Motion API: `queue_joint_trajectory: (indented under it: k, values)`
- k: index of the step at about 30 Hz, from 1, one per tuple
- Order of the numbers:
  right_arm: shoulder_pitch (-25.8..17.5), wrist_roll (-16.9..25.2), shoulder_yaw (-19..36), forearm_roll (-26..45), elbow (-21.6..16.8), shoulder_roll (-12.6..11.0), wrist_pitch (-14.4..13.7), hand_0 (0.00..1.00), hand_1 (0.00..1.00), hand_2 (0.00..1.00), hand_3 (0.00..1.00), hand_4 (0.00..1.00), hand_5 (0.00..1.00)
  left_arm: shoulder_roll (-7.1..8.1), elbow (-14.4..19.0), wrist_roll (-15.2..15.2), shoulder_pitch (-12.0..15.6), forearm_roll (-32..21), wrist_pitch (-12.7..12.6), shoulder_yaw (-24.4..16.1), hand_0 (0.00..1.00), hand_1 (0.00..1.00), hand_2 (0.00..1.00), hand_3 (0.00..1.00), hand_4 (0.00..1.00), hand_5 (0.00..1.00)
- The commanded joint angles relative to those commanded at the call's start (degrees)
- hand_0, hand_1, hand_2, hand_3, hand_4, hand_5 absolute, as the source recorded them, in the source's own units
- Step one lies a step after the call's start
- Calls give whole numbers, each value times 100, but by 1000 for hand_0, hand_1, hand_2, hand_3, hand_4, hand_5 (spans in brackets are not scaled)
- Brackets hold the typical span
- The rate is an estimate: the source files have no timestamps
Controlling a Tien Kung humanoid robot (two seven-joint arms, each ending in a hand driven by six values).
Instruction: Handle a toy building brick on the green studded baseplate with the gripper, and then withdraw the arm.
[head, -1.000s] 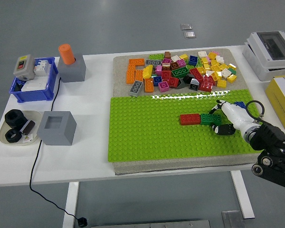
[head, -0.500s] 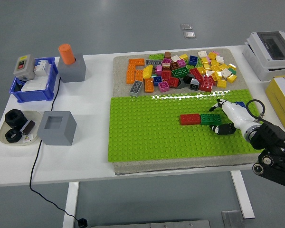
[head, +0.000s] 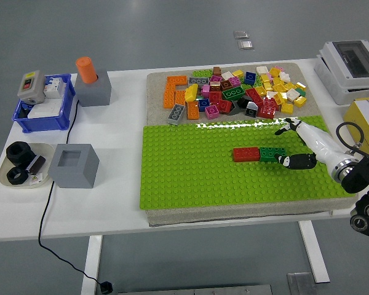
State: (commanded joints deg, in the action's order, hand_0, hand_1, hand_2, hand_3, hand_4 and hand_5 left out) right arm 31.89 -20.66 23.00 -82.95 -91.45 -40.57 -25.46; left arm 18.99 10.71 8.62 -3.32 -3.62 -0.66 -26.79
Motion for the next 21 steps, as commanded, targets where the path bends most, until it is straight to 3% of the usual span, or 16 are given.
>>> queue_joint_trajectory:
  k: [1, 2, 7, 8, 21]
  values:
    - [-1, 23, -11, 37, 17, 16, -5, 998, 962, 998, 692, 719, 258, -1, 0, 1, -1, 6, -1, -5, 810, 842, 833, 870, 941, 605]
    - [-1, 46, -23, 72, 43, 33, -12, 998, 963, 998, 671, 645, 542, -2, -1, 2, -2, 12, -2, -10, 811, 842, 832, 868, 940, 604]
    - [47, 148, -115, 232, 275, 169, -65, 998, 963, 998, 671, 645, 542, -4, -1, 6, -5, 31, -5, -26, 811, 842, 832, 868, 940, 604]
    - [62, 161, -140, 251, 331, 203, -74, 998, 962, 998, 664, 622, 675, -5, -1, 5, -6, 31, -4, -25, 811, 842, 832, 867, 938, 605]
    - [144, 158, -384, 356, 678, 381, -44, 998, 961, 994, 658, 628, 737, -11, -1, -8, -11, 31, -1, -21, 810, 843, 831, 863, 938, 607]
